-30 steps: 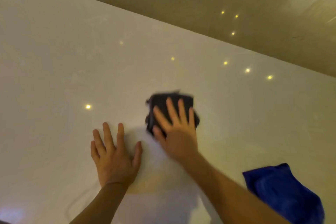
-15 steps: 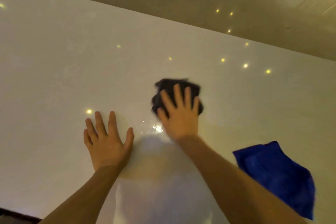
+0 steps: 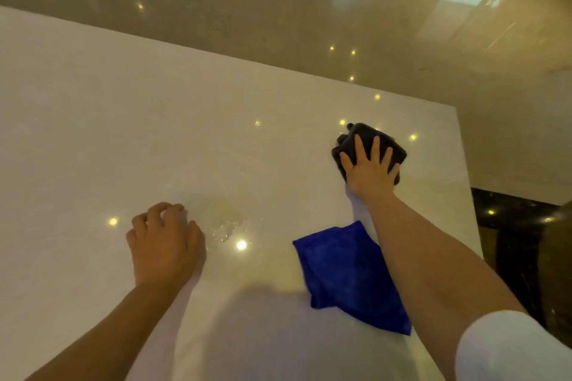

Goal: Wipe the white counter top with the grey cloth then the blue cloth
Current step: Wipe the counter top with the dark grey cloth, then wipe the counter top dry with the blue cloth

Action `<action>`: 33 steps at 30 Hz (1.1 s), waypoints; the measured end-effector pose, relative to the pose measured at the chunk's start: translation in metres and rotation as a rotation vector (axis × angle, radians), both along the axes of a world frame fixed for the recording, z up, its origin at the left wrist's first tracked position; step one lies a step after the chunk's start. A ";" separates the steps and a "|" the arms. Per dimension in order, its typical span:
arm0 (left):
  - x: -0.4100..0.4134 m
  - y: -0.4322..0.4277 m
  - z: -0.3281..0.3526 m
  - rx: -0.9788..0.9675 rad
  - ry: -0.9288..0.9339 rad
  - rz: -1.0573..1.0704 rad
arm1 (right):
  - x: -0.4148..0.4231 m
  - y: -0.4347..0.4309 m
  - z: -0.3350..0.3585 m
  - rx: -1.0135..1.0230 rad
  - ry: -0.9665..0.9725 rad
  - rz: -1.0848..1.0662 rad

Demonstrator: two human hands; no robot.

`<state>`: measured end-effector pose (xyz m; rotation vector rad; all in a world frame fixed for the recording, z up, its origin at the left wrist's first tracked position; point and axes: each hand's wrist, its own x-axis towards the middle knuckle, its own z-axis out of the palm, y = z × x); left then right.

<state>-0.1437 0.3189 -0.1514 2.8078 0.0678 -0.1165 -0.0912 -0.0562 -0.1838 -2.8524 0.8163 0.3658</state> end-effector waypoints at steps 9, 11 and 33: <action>-0.075 -0.190 0.002 -0.094 0.427 -0.139 | -0.102 -0.014 0.048 0.239 -0.138 -0.117; -0.078 -0.202 0.006 -0.034 0.464 -0.180 | -0.165 0.014 0.047 0.433 -0.135 -0.095; -0.009 0.036 0.002 -0.130 0.173 0.384 | -0.093 0.157 0.020 0.283 -0.099 0.822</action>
